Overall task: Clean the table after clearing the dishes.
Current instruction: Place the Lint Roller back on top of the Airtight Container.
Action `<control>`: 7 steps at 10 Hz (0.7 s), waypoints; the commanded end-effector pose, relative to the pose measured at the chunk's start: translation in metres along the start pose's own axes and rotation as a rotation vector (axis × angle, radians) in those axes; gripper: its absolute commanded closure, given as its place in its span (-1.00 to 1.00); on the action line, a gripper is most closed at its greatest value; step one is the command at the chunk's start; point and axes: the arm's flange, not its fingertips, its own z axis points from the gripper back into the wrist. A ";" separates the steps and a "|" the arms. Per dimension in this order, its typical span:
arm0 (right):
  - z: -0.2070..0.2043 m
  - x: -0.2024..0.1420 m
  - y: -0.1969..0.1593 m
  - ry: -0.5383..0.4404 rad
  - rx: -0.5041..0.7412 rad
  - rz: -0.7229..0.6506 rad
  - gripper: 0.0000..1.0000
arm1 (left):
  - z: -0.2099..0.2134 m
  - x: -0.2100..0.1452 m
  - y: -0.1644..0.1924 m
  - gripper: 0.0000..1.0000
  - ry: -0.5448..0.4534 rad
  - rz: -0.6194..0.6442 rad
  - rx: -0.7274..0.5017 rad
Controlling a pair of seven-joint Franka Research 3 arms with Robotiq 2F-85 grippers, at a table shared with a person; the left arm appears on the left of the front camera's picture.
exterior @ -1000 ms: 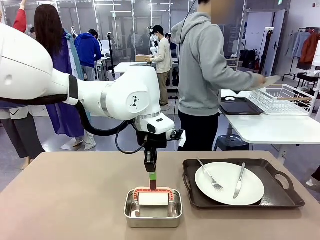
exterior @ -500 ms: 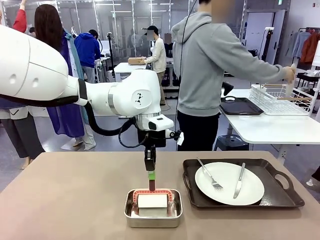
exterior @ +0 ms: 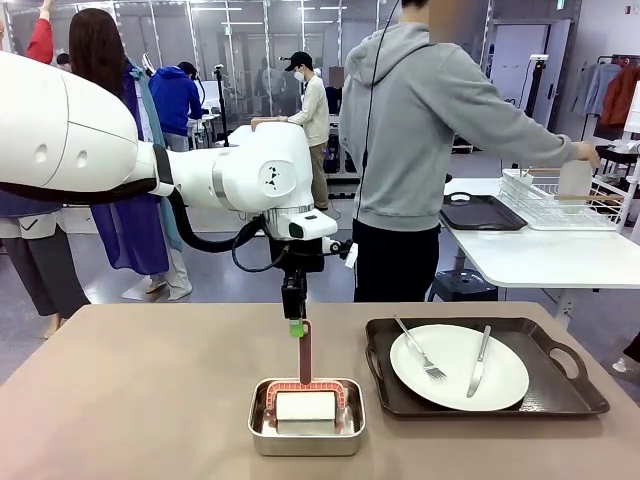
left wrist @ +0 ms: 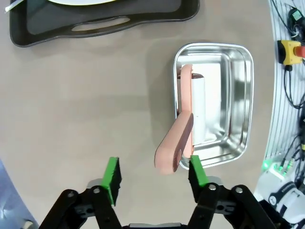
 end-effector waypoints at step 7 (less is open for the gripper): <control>0.001 -0.002 0.002 -0.002 0.012 0.015 -1.00 | 0.002 -0.003 0.003 -1.00 -0.003 -0.016 0.003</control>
